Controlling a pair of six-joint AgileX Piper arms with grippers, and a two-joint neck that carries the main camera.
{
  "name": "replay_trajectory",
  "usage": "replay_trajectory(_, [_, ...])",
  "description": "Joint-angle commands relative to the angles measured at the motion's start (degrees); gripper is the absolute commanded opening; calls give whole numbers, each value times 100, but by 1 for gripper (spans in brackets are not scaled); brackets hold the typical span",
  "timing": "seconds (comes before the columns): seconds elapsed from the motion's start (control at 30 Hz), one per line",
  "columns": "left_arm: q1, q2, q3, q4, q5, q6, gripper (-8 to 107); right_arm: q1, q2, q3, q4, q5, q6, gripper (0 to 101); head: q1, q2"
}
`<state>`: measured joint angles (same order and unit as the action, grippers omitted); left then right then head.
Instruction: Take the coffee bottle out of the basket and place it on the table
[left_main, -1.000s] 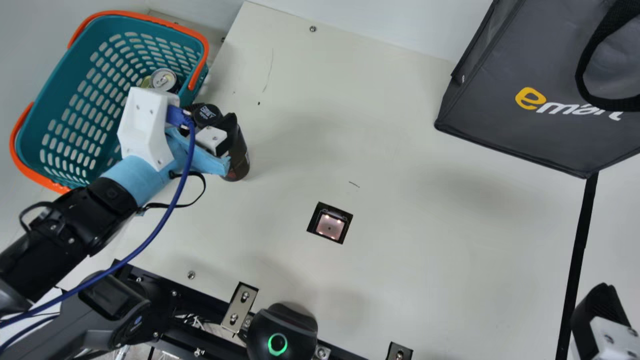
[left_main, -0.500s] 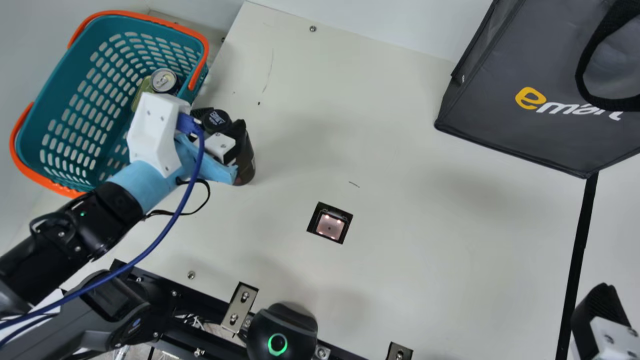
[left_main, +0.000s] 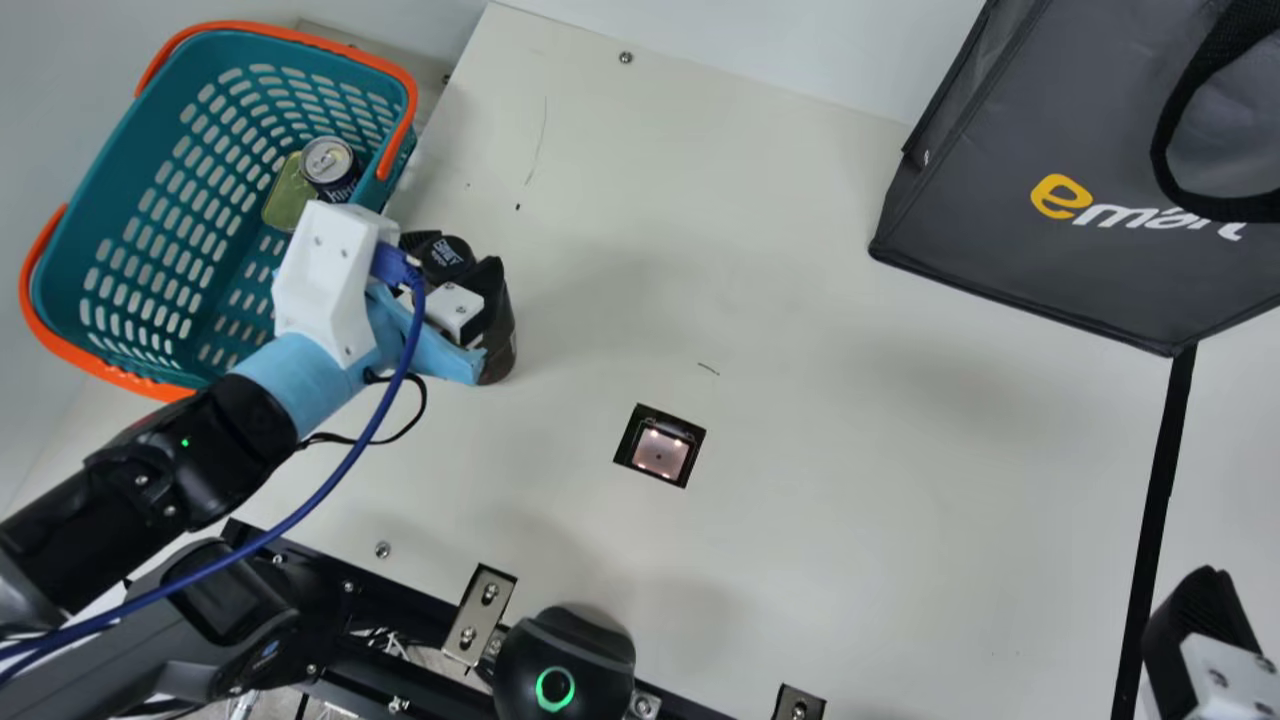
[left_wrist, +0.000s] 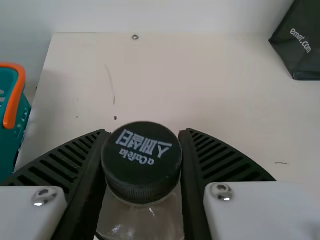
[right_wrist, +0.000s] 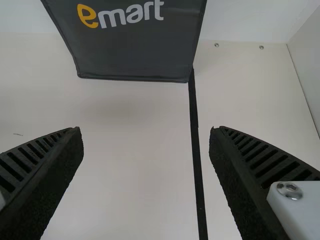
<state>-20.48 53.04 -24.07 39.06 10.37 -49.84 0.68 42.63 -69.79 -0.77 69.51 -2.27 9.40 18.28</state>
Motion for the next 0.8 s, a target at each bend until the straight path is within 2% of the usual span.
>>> replay_trajectory(0.0, [-36,12,14,83,16,-92,72,0,0,0,0,0,0,91,-148,14])
replay_trajectory(0.2, [-141,20,39,327,70,-365,90,0,0,0,0,0,0,91,-148,14])
replay_trajectory(0.47, [-305,-13,0,656,193,-710,90,0,0,0,0,0,0,91,-148,14])
replay_trajectory(0.77, [-502,6,-254,998,423,-1054,90,0,0,0,0,0,0,91,-148,14])
